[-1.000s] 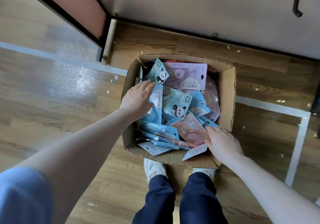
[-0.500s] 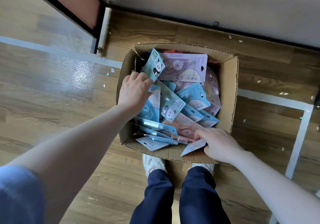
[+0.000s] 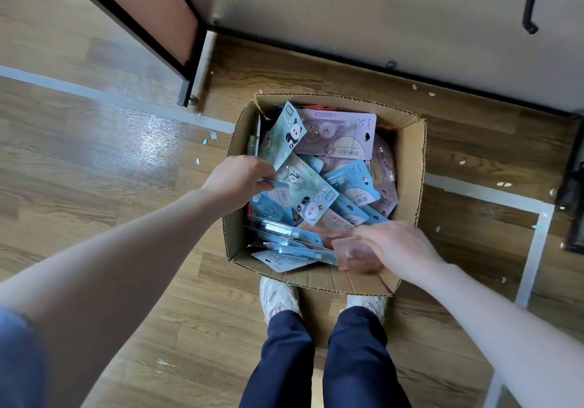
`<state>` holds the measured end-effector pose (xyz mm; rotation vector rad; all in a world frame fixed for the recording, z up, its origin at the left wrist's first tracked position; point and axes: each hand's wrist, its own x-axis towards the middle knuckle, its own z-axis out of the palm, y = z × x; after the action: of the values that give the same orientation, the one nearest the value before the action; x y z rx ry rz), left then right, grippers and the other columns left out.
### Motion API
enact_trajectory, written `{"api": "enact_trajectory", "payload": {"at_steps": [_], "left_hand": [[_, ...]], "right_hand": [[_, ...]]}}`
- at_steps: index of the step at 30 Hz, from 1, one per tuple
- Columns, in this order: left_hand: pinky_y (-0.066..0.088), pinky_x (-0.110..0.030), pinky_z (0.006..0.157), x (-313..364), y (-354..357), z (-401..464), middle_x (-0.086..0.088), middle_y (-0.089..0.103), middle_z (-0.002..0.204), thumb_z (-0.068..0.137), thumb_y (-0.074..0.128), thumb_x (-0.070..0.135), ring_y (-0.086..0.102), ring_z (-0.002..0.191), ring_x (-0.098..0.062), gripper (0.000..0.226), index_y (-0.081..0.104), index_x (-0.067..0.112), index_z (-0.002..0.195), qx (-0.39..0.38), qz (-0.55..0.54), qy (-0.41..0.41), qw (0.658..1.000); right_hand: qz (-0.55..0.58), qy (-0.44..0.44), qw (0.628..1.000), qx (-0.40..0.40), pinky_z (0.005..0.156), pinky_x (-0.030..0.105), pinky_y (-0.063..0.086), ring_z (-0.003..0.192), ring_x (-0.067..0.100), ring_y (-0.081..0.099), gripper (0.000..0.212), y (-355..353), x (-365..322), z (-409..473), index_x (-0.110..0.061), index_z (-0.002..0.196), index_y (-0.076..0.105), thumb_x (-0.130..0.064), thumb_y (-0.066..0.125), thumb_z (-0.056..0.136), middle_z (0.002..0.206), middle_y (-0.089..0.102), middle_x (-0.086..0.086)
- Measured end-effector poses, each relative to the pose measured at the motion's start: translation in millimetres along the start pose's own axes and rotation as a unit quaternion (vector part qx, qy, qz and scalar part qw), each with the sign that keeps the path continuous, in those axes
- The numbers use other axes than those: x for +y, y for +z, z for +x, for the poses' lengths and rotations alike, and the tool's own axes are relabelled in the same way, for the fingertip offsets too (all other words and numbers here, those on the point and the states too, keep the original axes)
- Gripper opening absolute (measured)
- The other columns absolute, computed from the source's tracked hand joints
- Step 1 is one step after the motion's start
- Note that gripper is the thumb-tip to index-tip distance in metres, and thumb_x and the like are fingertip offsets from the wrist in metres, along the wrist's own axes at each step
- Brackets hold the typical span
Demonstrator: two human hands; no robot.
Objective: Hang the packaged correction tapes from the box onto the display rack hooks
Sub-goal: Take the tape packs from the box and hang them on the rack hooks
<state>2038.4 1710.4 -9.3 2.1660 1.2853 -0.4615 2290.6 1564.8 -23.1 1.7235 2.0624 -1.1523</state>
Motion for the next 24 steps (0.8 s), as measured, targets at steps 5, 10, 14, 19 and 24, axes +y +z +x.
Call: {"api": "enact_trajectory", "payload": {"at_steps": [5,10,14,19,24], "left_hand": [[0.03,-0.024,0.064,3,-7,-12,0.0,0.066,0.103,0.089,0.06,0.024,0.058,0.093,-0.022,0.017,0.067,0.017,0.102,-0.018,0.017,0.007,1.0],[0.036,-0.025,0.064,12,-25,-20,0.0,0.067,0.097,0.087,0.062,0.032,0.06,0.087,-0.022,0.018,0.067,0.017,0.097,-0.003,0.005,0.012,1.0],[0.037,-0.027,0.062,22,-51,-31,-0.002,0.066,0.096,0.088,0.061,0.032,0.059,0.087,-0.024,0.019,0.066,0.016,0.096,0.025,0.01,0.024,0.999],[0.04,-0.03,0.064,29,-99,-50,-0.001,0.064,0.09,0.088,0.06,0.035,0.059,0.084,-0.025,0.019,0.064,0.018,0.093,0.064,0.0,0.026,0.998],[0.044,-0.032,0.067,40,-165,-73,-0.004,0.065,0.087,0.087,0.061,0.035,0.059,0.083,-0.026,0.021,0.065,0.015,0.091,0.108,0.009,0.034,0.994]], "right_hand": [[0.067,0.055,0.994,0.066,0.07,0.032,0.048,0.085,0.021,0.061,0.02,-19,-2,-9,-0.025,0.102,0.063,-0.032,0.045,0.096,0.093,0.067,-0.004],[0.053,0.078,0.992,0.082,0.066,0.034,0.05,0.077,0.021,0.061,0.02,-46,-7,-16,-0.02,0.088,0.062,-0.034,0.049,0.094,0.084,0.066,-0.003],[0.021,0.094,0.989,0.112,0.067,0.037,0.049,0.08,0.027,0.061,0.02,-76,-19,-26,-0.019,0.093,0.063,-0.031,0.047,0.095,0.085,0.068,0.003],[-0.007,0.101,0.982,0.161,0.068,0.034,0.047,0.087,0.029,0.06,0.02,-126,-40,-43,-0.025,0.107,0.06,-0.028,0.043,0.097,0.093,0.069,0.003],[-0.029,0.102,0.973,0.203,0.067,0.028,0.044,0.09,0.023,0.06,0.024,-188,-67,-68,-0.026,0.115,0.057,-0.028,0.041,0.098,0.102,0.068,0.0]]}}
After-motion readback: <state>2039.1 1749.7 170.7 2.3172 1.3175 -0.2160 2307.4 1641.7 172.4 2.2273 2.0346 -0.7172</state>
